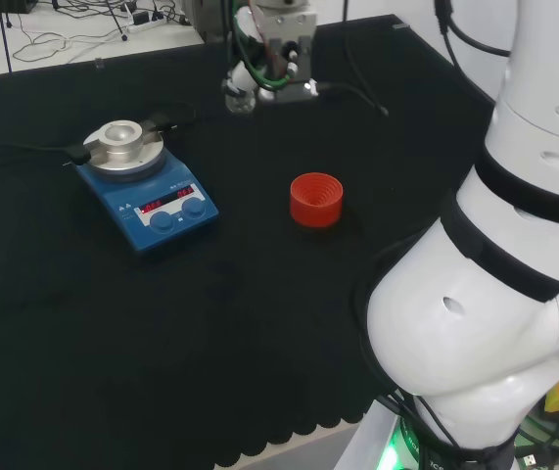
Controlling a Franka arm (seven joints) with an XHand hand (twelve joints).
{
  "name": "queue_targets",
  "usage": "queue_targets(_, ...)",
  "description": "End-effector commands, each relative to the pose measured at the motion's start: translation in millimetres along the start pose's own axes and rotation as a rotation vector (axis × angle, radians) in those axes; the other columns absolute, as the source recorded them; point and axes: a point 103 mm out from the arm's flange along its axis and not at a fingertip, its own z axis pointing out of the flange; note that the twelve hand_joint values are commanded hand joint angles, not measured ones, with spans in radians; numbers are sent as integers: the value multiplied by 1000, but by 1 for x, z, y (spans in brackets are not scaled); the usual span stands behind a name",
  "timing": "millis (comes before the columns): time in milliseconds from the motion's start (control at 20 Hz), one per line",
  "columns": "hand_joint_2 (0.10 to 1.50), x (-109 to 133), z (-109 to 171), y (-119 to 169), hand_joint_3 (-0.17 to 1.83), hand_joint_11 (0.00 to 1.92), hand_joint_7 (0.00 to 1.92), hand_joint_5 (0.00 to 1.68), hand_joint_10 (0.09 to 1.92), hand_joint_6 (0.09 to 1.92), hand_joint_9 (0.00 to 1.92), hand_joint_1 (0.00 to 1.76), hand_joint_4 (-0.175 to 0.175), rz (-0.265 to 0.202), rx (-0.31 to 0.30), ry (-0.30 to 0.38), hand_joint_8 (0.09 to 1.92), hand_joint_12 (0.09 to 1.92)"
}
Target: Place the round-bottom flask on the heater.
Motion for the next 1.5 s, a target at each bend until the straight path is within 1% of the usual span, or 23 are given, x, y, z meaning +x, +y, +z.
queue_targets(50,676,63,6,41,736,336,335,1145,612,933,596,1098,148,-130,42,11,666,1338)
queue_targets(300,673,86,12,64,740,342,343,1147,614,932,602,1099,148,-176,70,6,669,1338)
queue_targets(700,669,114,20,83,745,346,344,1150,614,929,604,1100,148,-223,110,12,670,1337)
queue_targets(1200,666,152,32,92,750,347,344,1152,613,926,605,1101,149,-285,148,9,670,1335)
queue_targets(1500,664,167,40,95,752,348,344,1154,612,925,605,1101,150,-311,165,-3,670,1335)
